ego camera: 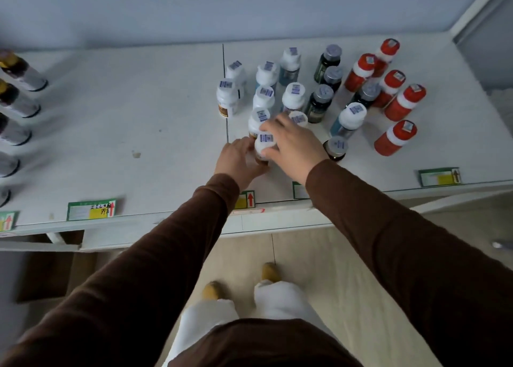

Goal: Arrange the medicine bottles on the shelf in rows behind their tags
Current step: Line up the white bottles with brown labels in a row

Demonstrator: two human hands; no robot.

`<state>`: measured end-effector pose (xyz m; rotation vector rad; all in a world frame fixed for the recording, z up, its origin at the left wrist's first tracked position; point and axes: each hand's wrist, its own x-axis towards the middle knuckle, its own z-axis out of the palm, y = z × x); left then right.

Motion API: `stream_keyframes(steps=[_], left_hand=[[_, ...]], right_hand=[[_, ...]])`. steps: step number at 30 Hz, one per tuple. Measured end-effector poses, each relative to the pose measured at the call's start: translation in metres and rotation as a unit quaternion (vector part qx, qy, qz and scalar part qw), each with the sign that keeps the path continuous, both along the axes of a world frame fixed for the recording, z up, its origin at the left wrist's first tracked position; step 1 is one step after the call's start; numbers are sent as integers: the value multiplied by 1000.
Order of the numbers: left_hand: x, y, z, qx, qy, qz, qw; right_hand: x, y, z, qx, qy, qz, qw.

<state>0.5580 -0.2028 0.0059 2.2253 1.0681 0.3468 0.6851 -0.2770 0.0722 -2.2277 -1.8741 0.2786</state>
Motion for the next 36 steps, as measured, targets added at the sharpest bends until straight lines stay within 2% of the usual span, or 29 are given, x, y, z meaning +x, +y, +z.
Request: stream_keyframes(steps=[3, 5, 7, 10, 14, 16, 19, 21, 22, 26, 28, 33, 36], left_hand=[[10, -5, -2, 4, 14, 29, 999], [8, -7, -2, -68, -31, 56, 996], [1, -7, 1, -184, -105, 63, 975], [-13, 0, 13, -353, -238, 25, 904], [-29, 14, 40, -511, -320, -11, 798], [-35, 18, 51, -544, -336, -21, 769], [-41, 23, 64, -556, -349, -17, 754], [-46, 26, 71, -549, -344, -26, 761], [-48, 28, 75, -530, -338, -32, 777], [-56, 33, 86, -355, -269, 4, 896], [-63, 34, 85, -277, -241, 39, 929], [-101, 39, 79, -196, -223, 85, 951], [-141, 55, 75, -159, -173, 82, 968]], right_hand=[[-1, 3, -4, -7, 6, 13, 1000], [2, 5, -4, -5, 28, 11, 1000], [9, 6, 1, 5, 75, -13, 997], [23, 10, 20, 28, 199, -84, 976], [27, 20, 49, 39, 332, -124, 934], [23, 26, 61, 52, 348, -134, 926], [14, 35, 73, 71, 362, -132, 920], [10, 39, 78, 76, 360, -108, 924], [7, 40, 79, 76, 361, -90, 925], [-2, 46, 82, 44, 340, -19, 939], [-11, 50, 83, 26, 327, 12, 945], [-53, 69, 77, 29, 232, 62, 970], [-90, 84, 71, 31, 195, 81, 977]])
